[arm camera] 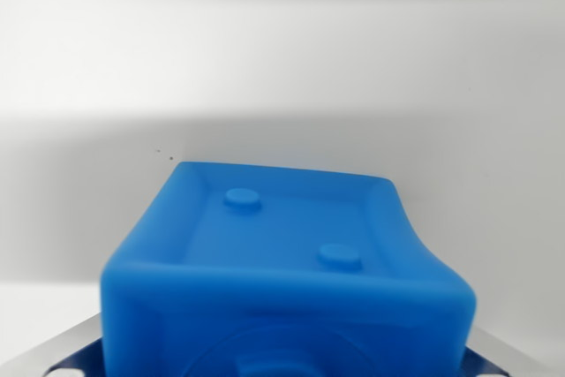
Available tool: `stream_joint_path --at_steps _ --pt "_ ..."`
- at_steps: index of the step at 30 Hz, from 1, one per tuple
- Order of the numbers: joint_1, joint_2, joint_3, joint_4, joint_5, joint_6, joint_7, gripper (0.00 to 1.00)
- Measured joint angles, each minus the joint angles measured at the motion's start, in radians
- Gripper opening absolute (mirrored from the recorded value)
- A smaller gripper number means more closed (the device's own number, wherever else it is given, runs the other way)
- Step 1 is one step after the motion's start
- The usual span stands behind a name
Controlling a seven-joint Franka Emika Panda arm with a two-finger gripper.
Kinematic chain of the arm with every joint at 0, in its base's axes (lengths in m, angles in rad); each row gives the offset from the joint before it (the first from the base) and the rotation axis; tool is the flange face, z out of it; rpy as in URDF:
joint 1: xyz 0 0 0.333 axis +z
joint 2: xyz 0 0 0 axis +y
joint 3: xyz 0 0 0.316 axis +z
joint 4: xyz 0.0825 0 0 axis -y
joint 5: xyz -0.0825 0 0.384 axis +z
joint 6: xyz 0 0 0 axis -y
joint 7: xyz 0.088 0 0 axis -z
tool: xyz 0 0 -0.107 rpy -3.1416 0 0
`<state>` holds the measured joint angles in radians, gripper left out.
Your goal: Stack cube
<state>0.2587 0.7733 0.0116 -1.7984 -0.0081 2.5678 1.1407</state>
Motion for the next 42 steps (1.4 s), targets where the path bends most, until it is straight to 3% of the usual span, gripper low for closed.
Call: stream_joint_path --at_steps 18,42 --pt "0.0 -0.006 0.0 -0.002 0.0 -0.002 0.0 0.0" --pt "0.0 -0.107 0.0 -0.031 0.0 -0.069 0.0 0.0"
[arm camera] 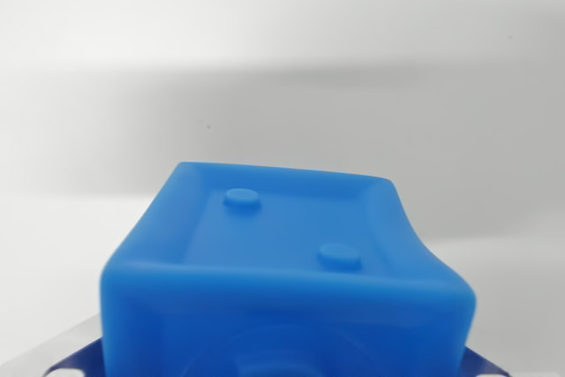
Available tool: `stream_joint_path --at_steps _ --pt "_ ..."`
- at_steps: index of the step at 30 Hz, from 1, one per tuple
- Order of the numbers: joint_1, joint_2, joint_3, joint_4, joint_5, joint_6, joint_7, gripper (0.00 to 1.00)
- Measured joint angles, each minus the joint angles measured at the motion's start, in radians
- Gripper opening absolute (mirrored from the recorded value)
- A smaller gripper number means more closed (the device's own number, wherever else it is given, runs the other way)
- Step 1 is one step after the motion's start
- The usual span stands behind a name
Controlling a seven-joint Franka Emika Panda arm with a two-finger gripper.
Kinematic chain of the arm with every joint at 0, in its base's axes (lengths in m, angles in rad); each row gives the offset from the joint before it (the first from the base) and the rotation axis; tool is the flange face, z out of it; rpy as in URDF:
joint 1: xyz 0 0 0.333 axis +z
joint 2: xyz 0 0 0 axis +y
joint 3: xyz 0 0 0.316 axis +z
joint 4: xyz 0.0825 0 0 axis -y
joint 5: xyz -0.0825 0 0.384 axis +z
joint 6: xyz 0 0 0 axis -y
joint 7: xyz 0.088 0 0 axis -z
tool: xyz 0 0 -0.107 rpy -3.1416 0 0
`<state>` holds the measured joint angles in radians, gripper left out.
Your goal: Stack cube
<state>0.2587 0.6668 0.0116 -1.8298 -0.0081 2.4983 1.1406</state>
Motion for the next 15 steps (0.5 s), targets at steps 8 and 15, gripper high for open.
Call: stream_joint_path --at_steps 8,15 --pt "0.0 -0.048 0.0 -0.007 0.0 -0.039 0.0 0.0" --pt "0.0 -0.088 0.0 -0.011 0.0 -0.074 0.0 0.0"
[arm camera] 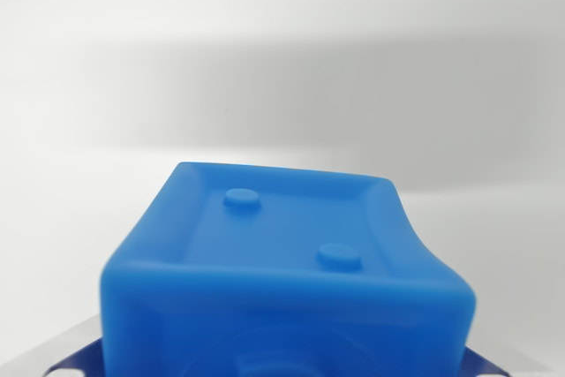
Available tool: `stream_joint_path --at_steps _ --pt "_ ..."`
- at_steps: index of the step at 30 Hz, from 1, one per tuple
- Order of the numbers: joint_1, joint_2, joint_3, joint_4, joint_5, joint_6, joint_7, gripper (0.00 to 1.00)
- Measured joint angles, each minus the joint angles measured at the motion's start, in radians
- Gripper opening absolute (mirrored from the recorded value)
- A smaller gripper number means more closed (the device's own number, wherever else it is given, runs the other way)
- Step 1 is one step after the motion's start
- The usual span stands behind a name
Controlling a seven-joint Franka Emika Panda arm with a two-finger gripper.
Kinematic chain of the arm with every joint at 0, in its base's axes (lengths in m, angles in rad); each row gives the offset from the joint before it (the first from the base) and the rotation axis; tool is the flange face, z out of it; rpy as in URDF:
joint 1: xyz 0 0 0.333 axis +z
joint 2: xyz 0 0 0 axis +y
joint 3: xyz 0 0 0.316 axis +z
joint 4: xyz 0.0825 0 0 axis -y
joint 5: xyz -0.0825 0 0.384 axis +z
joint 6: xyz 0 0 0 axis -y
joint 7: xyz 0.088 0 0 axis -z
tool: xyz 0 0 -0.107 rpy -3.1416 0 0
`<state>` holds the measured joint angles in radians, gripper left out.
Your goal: Stack cube
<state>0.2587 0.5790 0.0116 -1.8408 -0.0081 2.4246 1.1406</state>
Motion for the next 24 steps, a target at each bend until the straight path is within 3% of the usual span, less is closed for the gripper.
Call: stream_joint_path --at_steps 5,24 --pt "-0.005 -0.017 0.0 -0.011 0.0 -0.005 -0.008 0.0" --pt "-0.058 -0.055 -0.002 -0.062 0.0 -0.002 -0.073 0.0"
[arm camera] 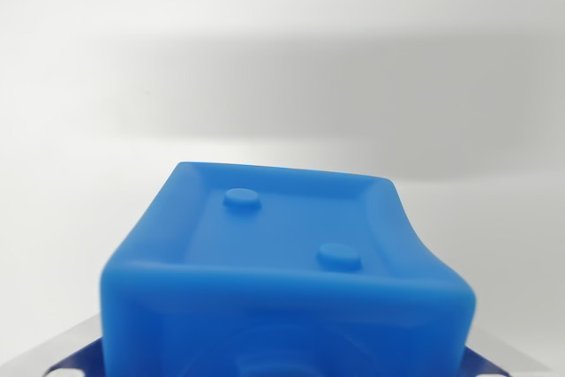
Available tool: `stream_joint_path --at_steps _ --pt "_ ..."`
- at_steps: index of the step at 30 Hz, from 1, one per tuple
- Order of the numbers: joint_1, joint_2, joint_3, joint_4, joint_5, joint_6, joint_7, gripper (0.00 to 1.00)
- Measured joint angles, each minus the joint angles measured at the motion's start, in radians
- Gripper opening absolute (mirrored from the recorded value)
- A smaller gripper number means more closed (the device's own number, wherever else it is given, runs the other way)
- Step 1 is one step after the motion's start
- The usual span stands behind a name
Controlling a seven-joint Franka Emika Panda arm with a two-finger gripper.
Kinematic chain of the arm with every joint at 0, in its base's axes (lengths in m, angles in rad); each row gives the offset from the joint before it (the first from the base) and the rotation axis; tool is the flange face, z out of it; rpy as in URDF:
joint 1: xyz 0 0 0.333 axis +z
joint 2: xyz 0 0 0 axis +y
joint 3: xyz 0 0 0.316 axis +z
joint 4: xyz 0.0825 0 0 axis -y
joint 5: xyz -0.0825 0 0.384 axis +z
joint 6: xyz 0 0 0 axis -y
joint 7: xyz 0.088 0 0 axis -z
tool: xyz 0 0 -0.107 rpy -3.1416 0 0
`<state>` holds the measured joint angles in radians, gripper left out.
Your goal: Stack cube
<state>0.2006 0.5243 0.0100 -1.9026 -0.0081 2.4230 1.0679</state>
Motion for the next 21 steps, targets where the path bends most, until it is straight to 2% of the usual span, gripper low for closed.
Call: stream_joint_path --at_steps 21 --pt "-0.06 -0.039 -0.001 -0.045 0.0 0.006 -0.078 0.0"
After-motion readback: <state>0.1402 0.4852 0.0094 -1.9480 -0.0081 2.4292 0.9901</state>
